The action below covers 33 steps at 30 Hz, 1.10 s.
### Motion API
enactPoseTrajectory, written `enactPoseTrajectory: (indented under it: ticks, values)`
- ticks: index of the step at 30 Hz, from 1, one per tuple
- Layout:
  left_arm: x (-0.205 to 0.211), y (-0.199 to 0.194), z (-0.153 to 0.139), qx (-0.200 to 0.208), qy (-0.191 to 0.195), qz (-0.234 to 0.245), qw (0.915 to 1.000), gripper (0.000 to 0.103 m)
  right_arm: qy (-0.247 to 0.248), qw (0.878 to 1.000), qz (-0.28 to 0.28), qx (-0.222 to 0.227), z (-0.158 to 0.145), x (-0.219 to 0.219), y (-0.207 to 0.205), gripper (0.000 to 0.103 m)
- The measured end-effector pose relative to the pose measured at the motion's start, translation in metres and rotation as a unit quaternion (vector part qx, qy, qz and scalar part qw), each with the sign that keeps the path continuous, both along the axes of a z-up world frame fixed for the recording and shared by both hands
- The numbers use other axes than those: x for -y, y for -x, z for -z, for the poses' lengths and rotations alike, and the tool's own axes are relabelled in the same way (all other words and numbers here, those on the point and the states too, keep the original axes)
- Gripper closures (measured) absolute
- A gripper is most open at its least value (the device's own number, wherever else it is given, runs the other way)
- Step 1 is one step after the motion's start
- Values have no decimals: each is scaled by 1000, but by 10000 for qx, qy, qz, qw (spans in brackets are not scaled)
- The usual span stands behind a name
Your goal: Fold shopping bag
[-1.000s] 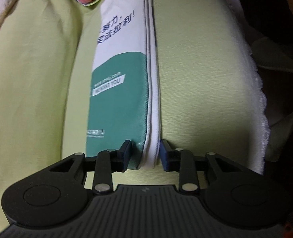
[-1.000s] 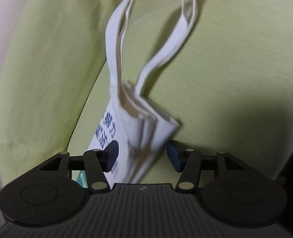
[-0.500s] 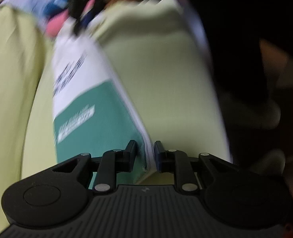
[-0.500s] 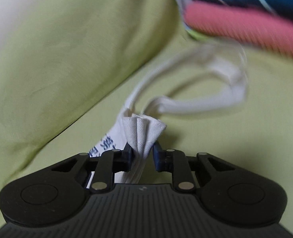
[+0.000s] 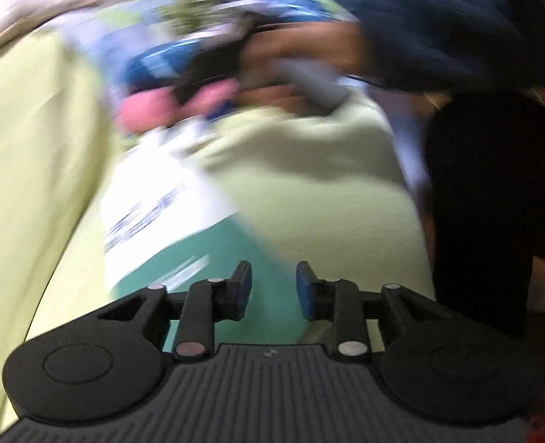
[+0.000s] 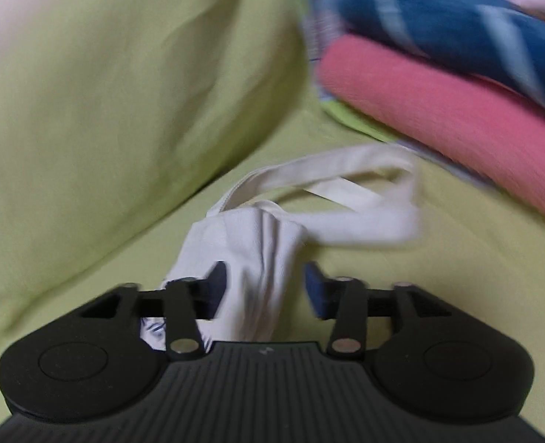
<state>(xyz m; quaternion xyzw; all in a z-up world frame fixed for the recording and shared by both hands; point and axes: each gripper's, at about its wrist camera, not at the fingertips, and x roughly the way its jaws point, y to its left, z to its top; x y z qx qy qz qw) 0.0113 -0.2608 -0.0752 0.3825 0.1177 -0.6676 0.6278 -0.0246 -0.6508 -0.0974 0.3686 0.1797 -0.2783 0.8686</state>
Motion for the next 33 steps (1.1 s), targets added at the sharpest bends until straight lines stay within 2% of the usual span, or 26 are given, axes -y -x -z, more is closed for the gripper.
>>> enactPoseTrajectory:
  ticks: [2,4,8,12,14,16,18,19,20,25,29,33]
  values:
    - [-23,-30,-17,-291,64,-604,9977,61,-487,9982,82,341,4,-25,31,56]
    - [-36,-63,-24,-596,33,-1192,9911,62,-1050,9925,21,632,12,-55,56,56]
    - [-34,-116,-15,-1615,-218,-1942,9673,61,-2079,9759,-406,518,42,-129,69,56]
    - [-23,-141,10,-2345,-562,-2186,9456,61,-2773,9583,-470,499,61,-168,68,57]
    - [-22,-142,19,-2470,-697,-2221,9406,61,-2956,9526,-468,545,64,-175,62,57]
    - [-22,-140,25,-2582,-643,-2224,9379,61,-3047,9497,-388,611,67,-179,55,57]
    - [-17,-140,30,-2656,-591,-2247,9357,62,-3009,9509,-244,685,69,-182,46,65]
    - [-14,-140,33,-2688,-575,-2262,9345,62,-2986,9518,-194,666,69,-181,40,75]
    - [-12,-138,33,-2665,-573,-2253,9354,62,-2938,9538,-166,604,69,-180,37,90]
    - [-9,-108,34,-2589,-658,-1965,9434,68,-2766,9593,-385,422,65,-170,45,93]
    - [-1,-64,38,-2458,-709,-1607,9533,68,-2640,9640,-267,168,59,-149,74,93]
    - [8,-26,42,-2113,-696,-1428,9644,68,-2384,9711,-13,-131,53,-133,100,93]
